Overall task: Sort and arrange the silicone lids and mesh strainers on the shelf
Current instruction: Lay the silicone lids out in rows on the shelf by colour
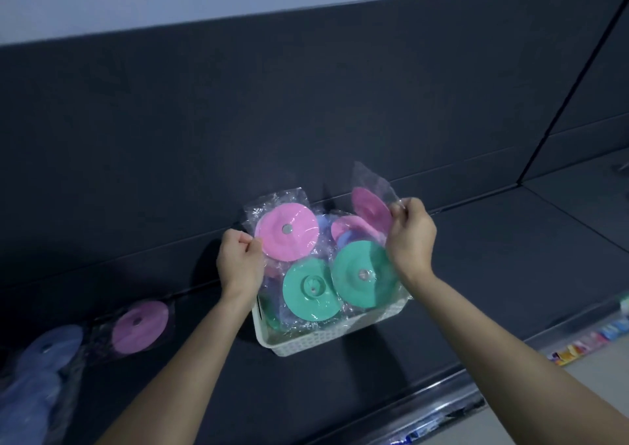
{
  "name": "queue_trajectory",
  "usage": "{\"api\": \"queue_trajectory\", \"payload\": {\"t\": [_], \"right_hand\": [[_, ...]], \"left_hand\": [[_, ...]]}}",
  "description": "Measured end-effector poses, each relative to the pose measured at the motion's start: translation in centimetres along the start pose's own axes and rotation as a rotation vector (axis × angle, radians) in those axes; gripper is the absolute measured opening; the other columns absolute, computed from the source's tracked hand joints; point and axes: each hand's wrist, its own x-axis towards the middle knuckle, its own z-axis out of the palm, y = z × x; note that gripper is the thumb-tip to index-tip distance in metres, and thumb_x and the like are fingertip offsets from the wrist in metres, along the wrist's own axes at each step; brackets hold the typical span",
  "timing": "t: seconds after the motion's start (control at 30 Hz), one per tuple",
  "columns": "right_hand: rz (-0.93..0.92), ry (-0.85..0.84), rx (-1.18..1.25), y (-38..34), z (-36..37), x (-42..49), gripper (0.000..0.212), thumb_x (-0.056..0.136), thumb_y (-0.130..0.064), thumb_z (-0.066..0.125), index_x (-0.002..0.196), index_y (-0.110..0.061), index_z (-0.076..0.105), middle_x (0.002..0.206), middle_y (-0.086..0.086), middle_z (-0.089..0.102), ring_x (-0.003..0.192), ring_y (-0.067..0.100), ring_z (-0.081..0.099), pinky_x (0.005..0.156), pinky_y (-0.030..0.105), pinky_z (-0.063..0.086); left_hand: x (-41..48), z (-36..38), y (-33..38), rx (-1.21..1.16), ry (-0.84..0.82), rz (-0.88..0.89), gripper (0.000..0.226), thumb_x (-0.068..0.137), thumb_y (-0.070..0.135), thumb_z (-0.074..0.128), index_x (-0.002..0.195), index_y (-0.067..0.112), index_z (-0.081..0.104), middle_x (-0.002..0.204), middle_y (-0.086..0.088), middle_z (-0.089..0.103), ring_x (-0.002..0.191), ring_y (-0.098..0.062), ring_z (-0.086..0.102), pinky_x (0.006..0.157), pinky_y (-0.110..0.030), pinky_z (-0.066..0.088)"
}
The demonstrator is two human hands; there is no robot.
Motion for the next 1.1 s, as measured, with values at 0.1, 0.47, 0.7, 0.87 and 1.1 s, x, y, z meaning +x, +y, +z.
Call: {"api": "queue_trajectory", "payload": {"t": [0.1,0.47,0.7,0.87,1.1], "right_hand": [[-0.068,0.031,0.080,-2.6,0.8,-1.1,0.018,0.098,-0.009,0.043,0.081,-0.010,0.051,0.071,-0.008,0.052,0.064,0.004,0.045,0.056,0.014,0.034],[-0.017,-0.150,0.285,-7.1,8.2,-8.2,0.019,0.094,-0.011,0.051,0.076,-0.016,0.053,0.067,-0.009,0.052,0.061,0.003,0.044,0.058,0.015,0.037],[-0.039,-0.280,0.253,-7.1,12.8,-13.4,0.020,0.093,-0.009,0.051,0.074,-0.014,0.054,0.067,-0.009,0.054,0.059,-0.002,0.047,0.059,0.014,0.038],[-0.084,-0.417,0.150,-6.0,15.1,-17.1,0.029,0.094,-0.004,0.045,0.070,-0.020,0.046,0.066,-0.006,0.051,0.059,0.003,0.042,0.055,0.015,0.035],[-0.126,-0.522,-0.178,-3.1,16.3,-18.9,0.024,0.094,-0.005,0.037,0.073,-0.009,0.046,0.075,0.005,0.054,0.067,0.020,0.048,0.060,0.028,0.033]], "left_hand": [[0.0,-1.5,-0.2,-0.099,0.045,-0.011,0.019,0.089,0.008,0.053,0.075,0.019,0.045,0.083,-0.018,0.061,0.071,-0.024,0.055,0.068,-0.044,0.051],[0.3,-10.1,-3.1,-0.256,0.223,-0.003,0.024,0.091,0.007,0.053,0.075,0.021,0.042,0.066,-0.004,0.052,0.062,-0.017,0.048,0.065,-0.042,0.047],[-0.8,-14.3,-7.3,-0.149,0.286,-0.110,0.015,0.078,0.024,0.054,0.069,0.027,0.043,0.066,-0.004,0.054,0.062,-0.021,0.047,0.063,-0.044,0.044],[-2.2,-15.9,-10.3,-0.108,0.306,-0.137,0.026,0.089,0.007,0.057,0.071,0.019,0.043,0.070,-0.004,0.055,0.066,-0.022,0.050,0.066,-0.042,0.046],[-1.8,-15.6,-12.2,-0.188,0.139,-0.209,0.028,0.089,0.001,0.055,0.069,0.018,0.044,0.074,0.022,0.056,0.077,-0.021,0.054,0.078,-0.058,0.054]]}}
